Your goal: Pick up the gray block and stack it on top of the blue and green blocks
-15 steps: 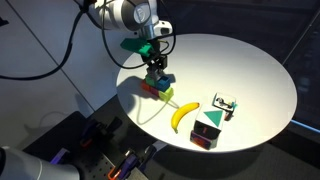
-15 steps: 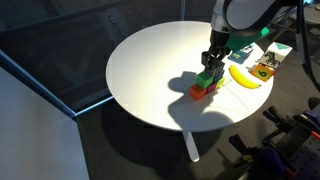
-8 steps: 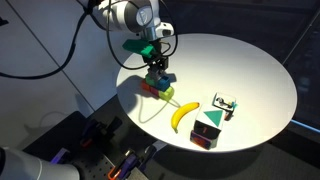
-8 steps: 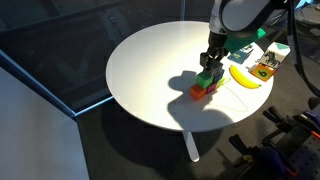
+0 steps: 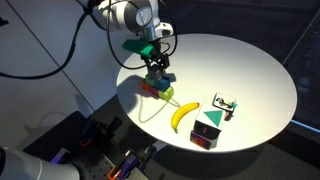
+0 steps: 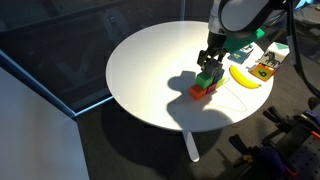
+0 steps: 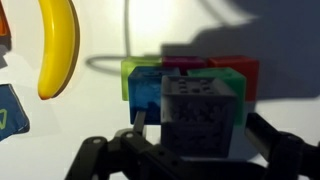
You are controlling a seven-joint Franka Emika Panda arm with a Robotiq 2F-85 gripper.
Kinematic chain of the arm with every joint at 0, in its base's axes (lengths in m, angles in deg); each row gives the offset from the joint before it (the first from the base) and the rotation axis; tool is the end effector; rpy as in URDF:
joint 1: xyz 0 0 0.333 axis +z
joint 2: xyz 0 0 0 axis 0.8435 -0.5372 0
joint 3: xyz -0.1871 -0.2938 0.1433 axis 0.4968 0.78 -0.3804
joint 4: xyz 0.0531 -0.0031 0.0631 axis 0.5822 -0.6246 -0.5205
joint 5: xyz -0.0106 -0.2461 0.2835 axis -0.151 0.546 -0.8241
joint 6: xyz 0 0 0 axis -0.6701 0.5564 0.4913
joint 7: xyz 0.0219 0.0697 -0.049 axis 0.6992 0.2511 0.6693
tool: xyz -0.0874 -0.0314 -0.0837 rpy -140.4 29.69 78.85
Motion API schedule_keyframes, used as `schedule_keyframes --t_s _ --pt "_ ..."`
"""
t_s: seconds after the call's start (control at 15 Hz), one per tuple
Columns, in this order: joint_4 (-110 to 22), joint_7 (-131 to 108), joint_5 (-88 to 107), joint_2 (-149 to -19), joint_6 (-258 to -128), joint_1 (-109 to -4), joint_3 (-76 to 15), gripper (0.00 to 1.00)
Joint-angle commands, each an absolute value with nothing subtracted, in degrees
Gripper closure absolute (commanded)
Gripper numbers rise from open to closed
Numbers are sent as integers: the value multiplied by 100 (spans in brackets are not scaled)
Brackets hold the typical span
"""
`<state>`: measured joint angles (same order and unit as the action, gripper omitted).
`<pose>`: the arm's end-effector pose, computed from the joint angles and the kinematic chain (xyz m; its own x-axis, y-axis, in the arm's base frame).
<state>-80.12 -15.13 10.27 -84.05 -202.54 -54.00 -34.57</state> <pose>0.5483 0.0365 0.2922 0.9995 -0.0269 -0.0134 -0.0264 -0.9989 0.0376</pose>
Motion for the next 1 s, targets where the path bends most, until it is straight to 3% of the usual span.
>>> schedule_keyframes --t_s 0.0,0.93 --pt "-8032 -1332 879 -8267 -20151 -5441 -3524 0" --pt "-8625 -1459 909 -7106 -19426 -5317 -3679 0"
